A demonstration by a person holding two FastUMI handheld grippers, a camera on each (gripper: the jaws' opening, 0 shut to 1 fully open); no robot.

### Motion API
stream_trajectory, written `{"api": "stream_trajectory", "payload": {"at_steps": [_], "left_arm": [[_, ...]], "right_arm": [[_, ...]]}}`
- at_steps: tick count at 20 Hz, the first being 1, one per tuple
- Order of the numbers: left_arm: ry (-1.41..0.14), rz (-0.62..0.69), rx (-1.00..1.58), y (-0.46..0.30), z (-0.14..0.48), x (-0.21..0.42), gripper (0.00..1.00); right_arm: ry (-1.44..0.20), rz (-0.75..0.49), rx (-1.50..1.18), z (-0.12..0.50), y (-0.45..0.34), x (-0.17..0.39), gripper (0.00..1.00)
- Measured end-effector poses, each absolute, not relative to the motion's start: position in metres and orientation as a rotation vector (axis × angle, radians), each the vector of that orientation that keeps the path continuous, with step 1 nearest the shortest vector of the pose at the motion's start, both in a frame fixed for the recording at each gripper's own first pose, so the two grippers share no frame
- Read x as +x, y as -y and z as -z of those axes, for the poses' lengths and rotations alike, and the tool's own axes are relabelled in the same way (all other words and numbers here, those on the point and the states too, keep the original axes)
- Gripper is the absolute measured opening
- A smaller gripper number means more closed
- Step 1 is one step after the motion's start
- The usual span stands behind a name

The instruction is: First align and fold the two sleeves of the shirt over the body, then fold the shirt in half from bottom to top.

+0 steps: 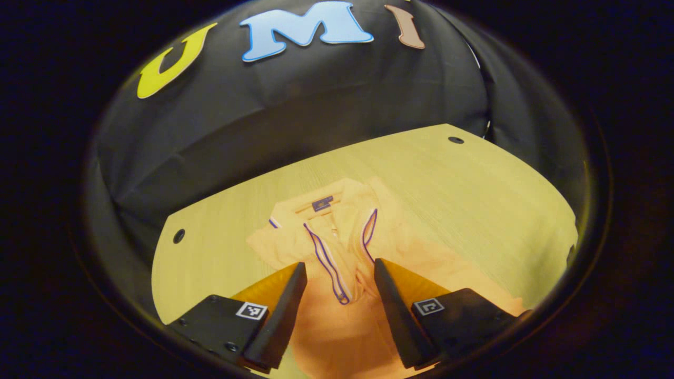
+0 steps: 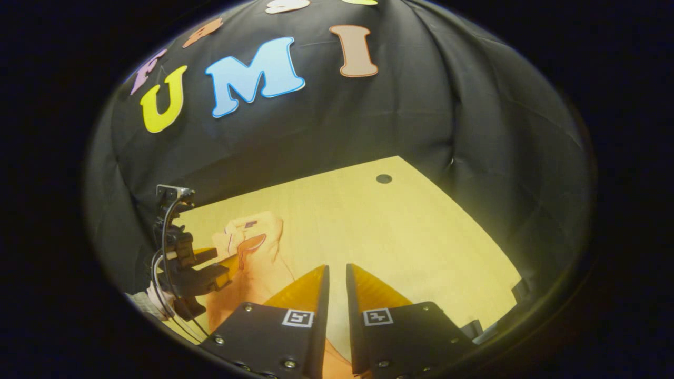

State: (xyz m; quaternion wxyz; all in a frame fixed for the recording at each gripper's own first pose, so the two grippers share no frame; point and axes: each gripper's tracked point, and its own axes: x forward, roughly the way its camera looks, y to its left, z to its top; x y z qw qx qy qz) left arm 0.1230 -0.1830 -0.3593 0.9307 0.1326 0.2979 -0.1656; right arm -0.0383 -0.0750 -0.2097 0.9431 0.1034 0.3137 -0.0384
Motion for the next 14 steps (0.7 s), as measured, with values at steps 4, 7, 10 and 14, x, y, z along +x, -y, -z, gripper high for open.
{"api": "stream_trajectory", "payload": {"at_steps": [4,7,10,14], "left_arm": [[-0.625,0.288,0.184,0.157,0.348,0.098,0.88],[-0.647,0.254,0.14,0.13,0.345,0.067,0.88],[-0.68,0.235,0.109,0.108,0.349,0.032,0.93],[-0.721,0.196,0.095,0.083,0.354,-0.018,0.95]], "right_arm": [[-0.655,0.029,0.194,0.217,0.063,-0.043,0.2],[-0.688,-0.033,0.179,0.229,0.05,-0.051,0.2],[-0.723,-0.079,0.174,0.24,0.043,-0.06,0.2],[-0.781,-0.142,0.194,0.259,0.032,-0.07,0.51]]}}
